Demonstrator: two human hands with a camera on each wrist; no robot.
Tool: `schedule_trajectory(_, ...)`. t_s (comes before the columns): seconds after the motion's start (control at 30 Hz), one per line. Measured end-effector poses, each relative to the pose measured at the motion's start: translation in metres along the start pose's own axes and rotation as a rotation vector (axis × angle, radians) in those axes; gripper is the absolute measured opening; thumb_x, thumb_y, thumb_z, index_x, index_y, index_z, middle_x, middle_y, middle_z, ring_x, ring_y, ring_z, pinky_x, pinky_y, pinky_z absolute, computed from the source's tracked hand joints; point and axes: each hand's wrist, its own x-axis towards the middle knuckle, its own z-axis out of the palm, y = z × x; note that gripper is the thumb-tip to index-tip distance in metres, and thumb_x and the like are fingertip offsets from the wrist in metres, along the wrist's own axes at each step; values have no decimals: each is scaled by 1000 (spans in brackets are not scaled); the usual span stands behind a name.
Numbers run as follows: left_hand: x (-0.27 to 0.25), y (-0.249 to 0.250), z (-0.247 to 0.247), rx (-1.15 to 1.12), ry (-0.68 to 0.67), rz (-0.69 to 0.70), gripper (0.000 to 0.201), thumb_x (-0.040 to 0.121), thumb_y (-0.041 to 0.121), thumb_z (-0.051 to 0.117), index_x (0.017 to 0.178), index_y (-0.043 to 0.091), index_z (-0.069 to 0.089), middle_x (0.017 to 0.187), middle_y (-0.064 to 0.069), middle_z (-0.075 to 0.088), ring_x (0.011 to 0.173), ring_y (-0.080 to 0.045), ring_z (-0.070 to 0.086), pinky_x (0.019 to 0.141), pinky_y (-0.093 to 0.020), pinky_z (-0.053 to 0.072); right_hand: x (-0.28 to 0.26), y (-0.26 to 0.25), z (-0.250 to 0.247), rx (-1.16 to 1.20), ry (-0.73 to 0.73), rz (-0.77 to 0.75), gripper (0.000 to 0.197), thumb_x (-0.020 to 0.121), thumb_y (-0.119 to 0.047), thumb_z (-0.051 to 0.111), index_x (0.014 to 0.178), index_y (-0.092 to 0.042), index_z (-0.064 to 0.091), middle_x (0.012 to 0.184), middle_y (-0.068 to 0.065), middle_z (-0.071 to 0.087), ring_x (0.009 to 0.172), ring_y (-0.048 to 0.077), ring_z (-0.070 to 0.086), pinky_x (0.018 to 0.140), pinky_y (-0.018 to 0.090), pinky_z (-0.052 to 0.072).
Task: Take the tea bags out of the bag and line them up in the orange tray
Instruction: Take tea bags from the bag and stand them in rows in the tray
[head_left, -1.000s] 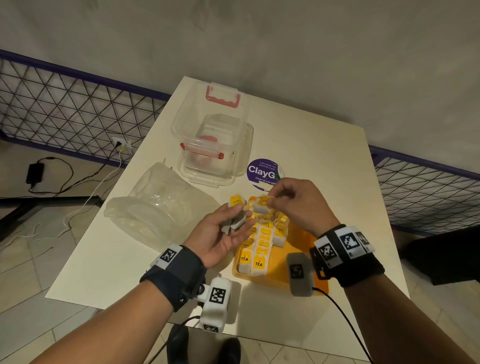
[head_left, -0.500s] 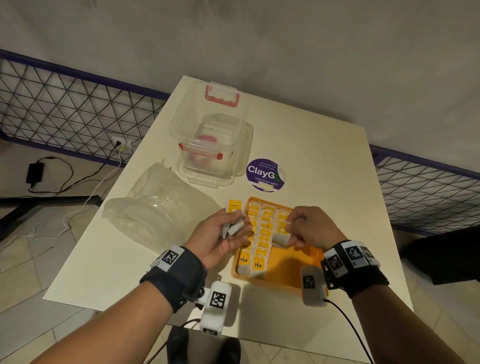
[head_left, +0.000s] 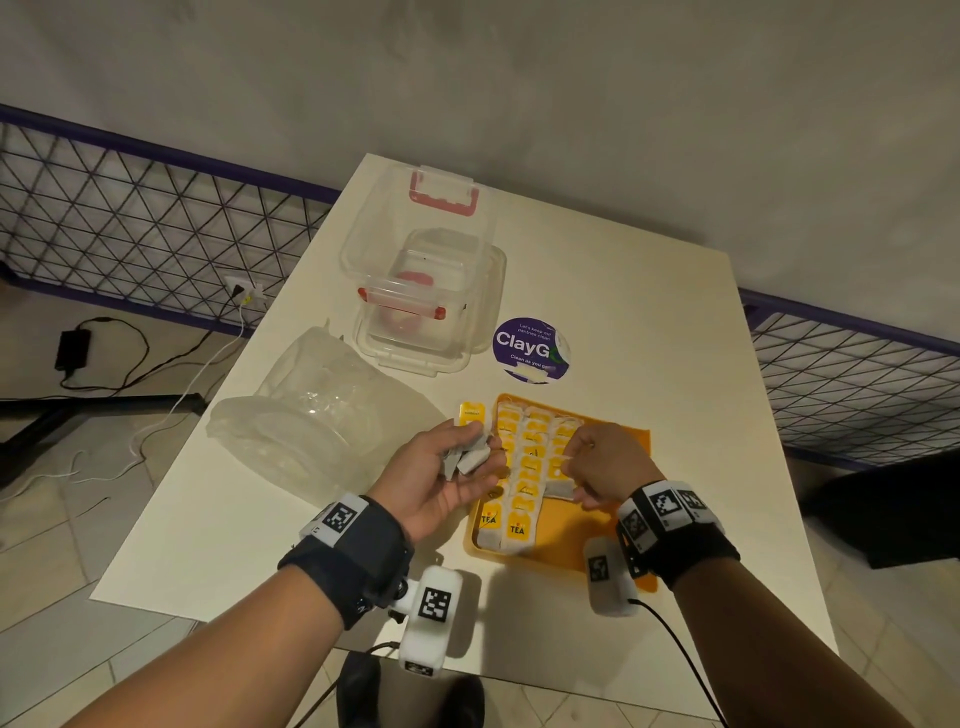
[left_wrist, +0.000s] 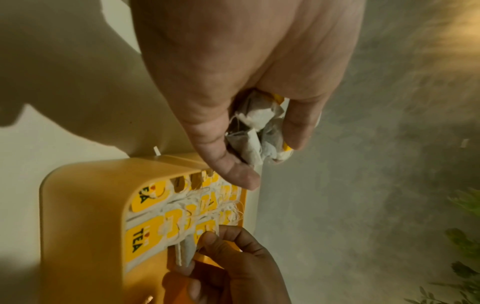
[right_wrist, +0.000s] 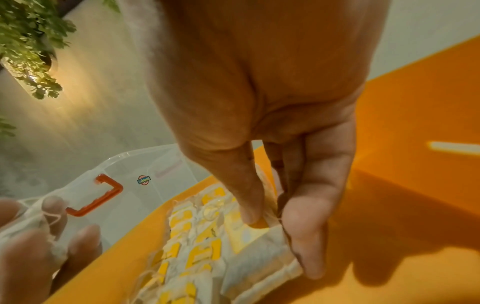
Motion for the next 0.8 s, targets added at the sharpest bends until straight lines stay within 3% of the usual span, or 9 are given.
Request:
schedule_trajectory(0.13, -2, 0, 0, -10, -7, -7, 31, 92, 17, 62, 119, 3, 60, 114, -20, 63, 84, -24, 69, 68, -33, 60, 2, -1, 1, -14, 18, 35, 8, 88, -5, 65, 90, -7, 58, 74, 22, 72, 66, 33, 75, 62, 43, 63)
schedule_trajectory(0.23, -4, -1, 0, -9, -4, -8, 30, 92, 17, 63, 119, 3, 61, 114, -20, 63, 86, -24, 68, 68, -33, 60, -2, -3, -1, -63, -2, 28, 11, 87, -7, 67, 86, -4, 56, 77, 25, 72, 69, 36, 74, 67, 51, 62)
schedule_trajectory(0.3, -5, -1, 0, -1, -4, -9, 29, 93, 17, 62, 119, 3, 61, 114, -20, 63, 87, -24, 68, 68, -32, 60, -5, -6, -4, -203, 13, -26, 13, 85, -13, 69, 85, -6, 58, 85, 23, 73, 79, 37, 73, 73, 47, 62)
schedule_trajectory(0.37, -5, -2, 0, 25, 4, -3, 28, 93, 17, 62, 118, 3, 61, 112, -19, 64, 84, -23, 68, 65, -31, 60, -7, -12, -10, -306, 116, -103, 17, 84, -22, 71, 87, -10, 59, 93, 11, 70, 87, 29, 68, 76, 38, 57)
schedule_trajectory(0.47, -6, -3, 0, 73, 13, 7, 24, 94, 17, 61, 115, 5, 61, 109, -19, 65, 78, -20, 69, 60, -27, 60, -18, -29, -11, -88, 171, -329, 11, 85, -26, 74, 86, -17, 68, 85, -4, 69, 81, 15, 66, 71, 28, 51)
schedule_trajectory(0.57, -6, -5, 3, 115, 3, 5, 27, 94, 19, 62, 118, 7, 61, 105, -14, 67, 80, -18, 70, 61, -26, 58, -31, -50, -2, 52, 30, -511, 10, 85, -27, 76, 88, -17, 76, 85, -8, 72, 76, 3, 65, 68, 21, 48)
schedule_trajectory(0.63, -6, -6, 5, 161, 3, 12, 30, 94, 21, 63, 121, 8, 62, 102, -10, 69, 83, -17, 70, 62, -24, 58, -30, -56, 4, 43, -10, -547, 8, 85, -26, 75, 88, -19, 76, 87, -9, 73, 72, -1, 63, 72, 24, 51)
schedule_trajectory(0.8, -8, -5, 5, 226, 9, 34, 18, 92, 21, 66, 109, 15, 71, 95, -6, 73, 81, -13, 70, 60, -21, 56, -27, -60, 11, -11, 25, -566, 2, 85, -23, 75, 85, -20, 75, 88, -6, 73, 68, 0, 61, 76, 30, 53)
